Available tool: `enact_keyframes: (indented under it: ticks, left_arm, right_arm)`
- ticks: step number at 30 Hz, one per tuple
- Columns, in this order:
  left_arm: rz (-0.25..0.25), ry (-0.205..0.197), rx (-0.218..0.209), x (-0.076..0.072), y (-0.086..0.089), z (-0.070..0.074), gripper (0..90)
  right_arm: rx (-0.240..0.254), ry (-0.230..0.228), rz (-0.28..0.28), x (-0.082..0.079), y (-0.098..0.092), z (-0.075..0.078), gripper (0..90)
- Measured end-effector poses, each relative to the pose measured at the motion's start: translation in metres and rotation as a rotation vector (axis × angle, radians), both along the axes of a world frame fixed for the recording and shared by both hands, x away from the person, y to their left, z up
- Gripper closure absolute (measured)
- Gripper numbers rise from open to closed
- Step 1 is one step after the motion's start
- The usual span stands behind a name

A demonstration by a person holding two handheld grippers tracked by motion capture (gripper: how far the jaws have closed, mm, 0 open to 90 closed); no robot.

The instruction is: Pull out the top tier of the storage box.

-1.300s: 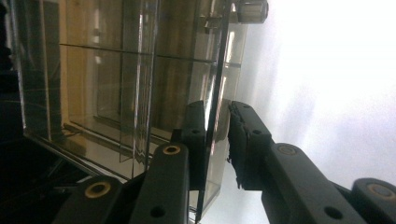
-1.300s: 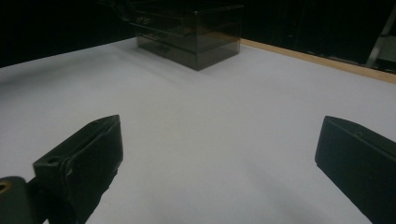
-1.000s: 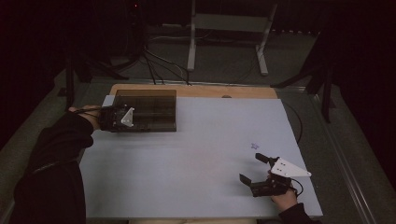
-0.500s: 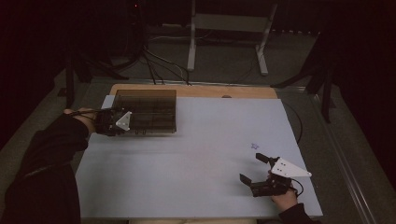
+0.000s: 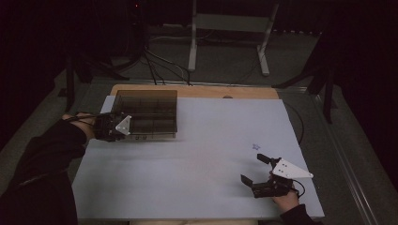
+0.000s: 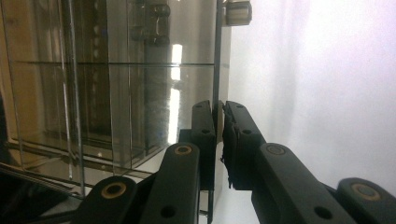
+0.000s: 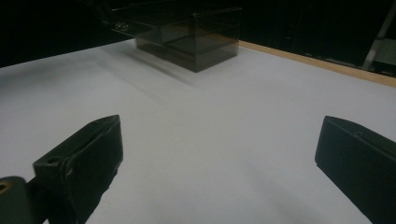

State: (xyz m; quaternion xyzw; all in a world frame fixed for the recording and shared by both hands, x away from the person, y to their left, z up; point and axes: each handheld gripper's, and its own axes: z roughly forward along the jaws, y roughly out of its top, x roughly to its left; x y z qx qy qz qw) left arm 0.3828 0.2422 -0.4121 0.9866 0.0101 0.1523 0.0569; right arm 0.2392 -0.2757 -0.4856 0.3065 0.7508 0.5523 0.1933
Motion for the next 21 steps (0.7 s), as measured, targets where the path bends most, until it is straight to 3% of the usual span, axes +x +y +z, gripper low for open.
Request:
enact_keyframes:
  ticks: [15,21]
  left_arm:
    - [0.014,-0.029,-0.003,-0.0012,-0.0005,-0.0053,83.2]
    - [0.057,-0.044,-0.019,-0.0028,0.0015,-0.0054,77.4]
  right_arm:
    - [-0.001,-0.001,0.002,-0.0003,0.0003,0.0003,1.0]
    - [0.001,-0.002,0.001,-0.0003,-0.0001,0.0004,1.0]
